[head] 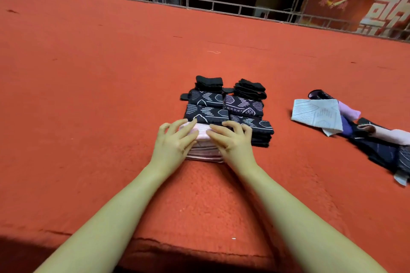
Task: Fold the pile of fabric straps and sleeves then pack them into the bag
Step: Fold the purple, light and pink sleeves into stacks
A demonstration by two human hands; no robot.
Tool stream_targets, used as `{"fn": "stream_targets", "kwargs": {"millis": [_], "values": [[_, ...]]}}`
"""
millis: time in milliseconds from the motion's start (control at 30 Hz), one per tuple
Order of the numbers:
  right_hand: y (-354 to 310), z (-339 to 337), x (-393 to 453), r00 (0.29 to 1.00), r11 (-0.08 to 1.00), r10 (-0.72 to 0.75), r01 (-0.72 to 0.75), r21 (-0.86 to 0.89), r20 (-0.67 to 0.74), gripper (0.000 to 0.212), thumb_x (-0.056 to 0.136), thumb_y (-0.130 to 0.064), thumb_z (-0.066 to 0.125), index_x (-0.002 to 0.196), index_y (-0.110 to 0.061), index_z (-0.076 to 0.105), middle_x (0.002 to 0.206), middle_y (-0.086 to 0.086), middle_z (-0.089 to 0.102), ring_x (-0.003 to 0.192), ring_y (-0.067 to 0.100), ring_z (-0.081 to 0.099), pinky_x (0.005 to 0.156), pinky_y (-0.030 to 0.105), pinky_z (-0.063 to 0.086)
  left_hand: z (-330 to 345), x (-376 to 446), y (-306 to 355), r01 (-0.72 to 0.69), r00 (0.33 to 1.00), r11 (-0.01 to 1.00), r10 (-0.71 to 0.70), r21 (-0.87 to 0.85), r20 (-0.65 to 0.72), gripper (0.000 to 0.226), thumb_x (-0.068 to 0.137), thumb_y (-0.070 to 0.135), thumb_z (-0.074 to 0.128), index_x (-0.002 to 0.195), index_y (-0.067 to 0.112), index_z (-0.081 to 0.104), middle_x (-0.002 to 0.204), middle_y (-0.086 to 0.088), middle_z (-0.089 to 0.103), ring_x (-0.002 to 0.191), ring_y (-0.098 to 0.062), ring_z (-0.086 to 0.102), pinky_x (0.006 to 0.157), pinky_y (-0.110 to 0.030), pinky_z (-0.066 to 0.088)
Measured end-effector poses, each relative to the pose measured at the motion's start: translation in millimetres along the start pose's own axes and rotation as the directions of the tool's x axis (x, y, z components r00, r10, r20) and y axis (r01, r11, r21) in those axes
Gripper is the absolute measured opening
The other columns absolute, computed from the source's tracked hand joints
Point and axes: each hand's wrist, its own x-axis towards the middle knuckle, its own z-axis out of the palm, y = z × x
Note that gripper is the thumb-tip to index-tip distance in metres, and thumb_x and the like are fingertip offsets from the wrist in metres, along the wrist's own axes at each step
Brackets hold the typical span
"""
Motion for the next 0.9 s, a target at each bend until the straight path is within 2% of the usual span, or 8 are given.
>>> {"fn": "stream_targets", "kwargs": {"millis": [67,167,300,400,467,567,767,900], "values": [[2.4,3.7,-9.3,0.996,1.000,-0.013,0.013,0.007,0.083,0.024,0.084,-0.032,0.054,0.094,-0.026,0.074,0.109,-0.010,0.069,0.102,0.020,0.055,0.083,0.033,0.025,7.7,-10.0,0.5,-0.007,0.998,0.999,0.009,-0.036,0.055,0.025,0.087,0.026,0.053,0.091,0.016,0.075,0.112,-0.005,0.070,0.100,-0.024,0.064,0.084,-0.036,0.033],[4.7,4.7,-21.7,0.983,0.991,0.077,-0.094,0.095,0.168,0.028,0.083,-0.037,0.052,0.097,-0.026,0.075,0.112,-0.004,0.070,0.102,0.019,0.062,0.084,0.027,0.023,11.0,-19.4,3.9,0.024,0.993,0.994,-0.012,-0.105,0.114,0.028,0.087,0.027,0.053,0.095,0.012,0.075,0.110,-0.007,0.070,0.098,-0.026,0.068,0.087,-0.034,0.039],[-0.1,7.2,-31.9,0.956,0.961,0.163,-0.210,0.180,0.242,0.034,0.084,-0.038,0.050,0.109,-0.027,0.071,0.123,-0.005,0.064,0.116,0.009,0.048,0.082,0.021,0.017,6.4,-20.1,11.9,0.112,0.970,0.991,-0.093,-0.073,0.227,0.037,0.088,0.032,0.048,0.107,0.010,0.073,0.113,-0.007,0.069,0.103,-0.026,0.066,0.089,-0.034,0.038],[-3.7,6.2,-35.2,0.928,0.927,0.214,-0.292,0.237,0.304,0.041,0.084,-0.038,0.047,0.119,-0.027,0.066,0.133,-0.007,0.056,0.125,0.004,0.039,0.087,0.018,0.014,-0.2,-15.8,18.0,0.131,0.946,0.991,-0.118,-0.023,0.303,0.041,0.085,0.034,0.046,0.108,0.011,0.072,0.113,-0.007,0.069,0.104,-0.027,0.066,0.090,-0.035,0.034],[-3.0,1.8,-33.9,0.928,0.914,0.231,-0.310,0.262,0.291,0.043,0.084,-0.037,0.046,0.122,-0.026,0.064,0.135,-0.008,0.054,0.125,0.003,0.038,0.095,0.016,0.012,-5.9,-9.6,22.2,0.136,0.937,0.991,-0.128,0.000,0.325,0.043,0.084,0.033,0.045,0.109,0.010,0.071,0.113,-0.008,0.069,0.103,-0.027,0.066,0.091,-0.036,0.034],[3.6,-9.3,-31.4,0.935,0.904,0.279,-0.333,0.269,0.220,0.043,0.085,-0.036,0.044,0.121,-0.024,0.064,0.132,-0.009,0.055,0.121,0.002,0.041,0.096,0.015,0.013,-11.1,4.5,31.3,0.138,0.929,0.990,-0.130,0.001,0.346,0.045,0.083,0.032,0.043,0.110,0.008,0.070,0.115,-0.010,0.068,0.103,-0.028,0.065,0.091,-0.035,0.033],[48.3,-35.9,-41.7,0.914,0.895,0.380,-0.401,0.197,0.140,0.038,0.087,-0.034,0.042,0.112,-0.024,0.069,0.119,-0.007,0.062,0.109,0.009,0.048,0.082,0.020,0.019,7.7,46.6,74.3,0.106,0.932,0.993,-0.082,-0.048,0.354,0.043,0.082,0.028,0.041,0.106,0.007,0.070,0.112,-0.011,0.069,0.099,-0.029,0.065,0.089,-0.035,0.033],[95.1,-58.2,-51.2,0.888,0.881,0.443,-0.457,0.121,0.121,0.031,0.085,-0.024,0.049,0.109,-0.022,0.070,0.115,-0.004,0.064,0.104,0.018,0.054,0.076,0.021,0.017,35.3,79.9,115.3,0.052,0.931,0.995,-0.015,-0.091,0.365,0.044,0.080,0.029,0.042,0.104,0.008,0.071,0.110,-0.010,0.069,0.098,-0.027,0.066,0.086,-0.035,0.033]]}}
